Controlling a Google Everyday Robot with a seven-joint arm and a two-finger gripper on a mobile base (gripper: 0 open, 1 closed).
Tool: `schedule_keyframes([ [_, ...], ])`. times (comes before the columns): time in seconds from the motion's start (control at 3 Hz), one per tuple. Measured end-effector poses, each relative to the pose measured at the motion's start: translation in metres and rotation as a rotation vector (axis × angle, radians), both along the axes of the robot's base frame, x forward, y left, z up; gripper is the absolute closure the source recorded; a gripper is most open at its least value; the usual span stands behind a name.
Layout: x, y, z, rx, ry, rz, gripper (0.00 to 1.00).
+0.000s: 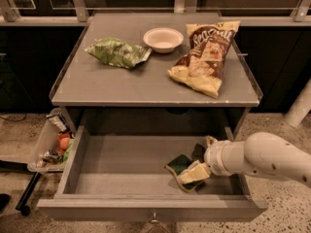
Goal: Pick sponge from top drawer and place on counter
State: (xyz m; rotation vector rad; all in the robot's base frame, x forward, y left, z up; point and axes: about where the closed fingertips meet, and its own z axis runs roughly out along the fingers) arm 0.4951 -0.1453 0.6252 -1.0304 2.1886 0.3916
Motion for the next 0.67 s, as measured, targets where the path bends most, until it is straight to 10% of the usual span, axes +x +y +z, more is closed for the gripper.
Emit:
schedule_keyframes([
  [0.67, 0.0003, 0.0033, -0.0126, 0.016, -0.04, -0.06, 0.0],
])
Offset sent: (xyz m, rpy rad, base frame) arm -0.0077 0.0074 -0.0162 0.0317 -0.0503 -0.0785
